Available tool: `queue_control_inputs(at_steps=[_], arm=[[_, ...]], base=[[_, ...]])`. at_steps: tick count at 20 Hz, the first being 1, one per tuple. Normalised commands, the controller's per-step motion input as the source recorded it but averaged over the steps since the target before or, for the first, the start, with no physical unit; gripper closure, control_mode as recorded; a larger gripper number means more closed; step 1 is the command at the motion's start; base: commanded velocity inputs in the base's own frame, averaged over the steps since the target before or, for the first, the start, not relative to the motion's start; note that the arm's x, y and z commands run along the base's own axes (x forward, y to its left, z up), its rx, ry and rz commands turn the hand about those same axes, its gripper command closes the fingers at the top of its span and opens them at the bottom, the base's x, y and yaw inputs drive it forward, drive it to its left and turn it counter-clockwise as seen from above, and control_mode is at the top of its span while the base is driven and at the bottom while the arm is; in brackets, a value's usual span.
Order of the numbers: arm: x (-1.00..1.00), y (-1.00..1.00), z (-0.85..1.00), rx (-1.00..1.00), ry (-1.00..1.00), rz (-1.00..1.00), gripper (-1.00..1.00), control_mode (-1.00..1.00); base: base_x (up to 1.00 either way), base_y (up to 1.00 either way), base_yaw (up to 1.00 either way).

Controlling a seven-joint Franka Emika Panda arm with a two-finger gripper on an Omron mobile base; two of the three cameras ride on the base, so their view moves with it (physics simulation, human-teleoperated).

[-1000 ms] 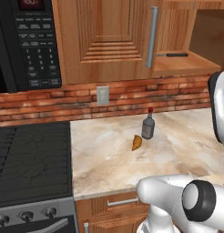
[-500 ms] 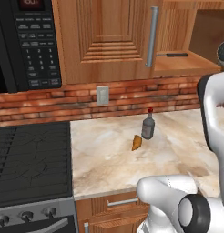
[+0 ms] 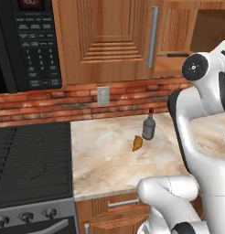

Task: Pick the pan from the cabinet and place it on the stove. Then turn on the stove burner for the pan.

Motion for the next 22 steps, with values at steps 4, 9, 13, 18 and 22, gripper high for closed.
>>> queue_control_inputs(at_steps=[4, 9, 13, 18, 22], arm=[[0.00, 1.00, -0.02, 0.10, -0.19, 0.09, -1.00, -1.00], [0.00, 0.97, 0.00, 0.13, -0.19, 0.08, -1.00, -1.00], [0.01, 0.75, 0.00, 0.22, -0.22, 0.13, -1.00, -1.00], [0.17, 0.27, 0.00, 0.29, -0.28, 0.23, -1.00, -1.00], [0.29, 0.00, 0.00, 0.31, -0.31, 0.26, -1.00, -1.00]], base=[[0.00, 0.00, 0.00], [0.00, 0.00, 0.00], [0.00, 0.00, 0.00], [0.00, 0.00, 0.00], [0.00, 0.00, 0.00]])
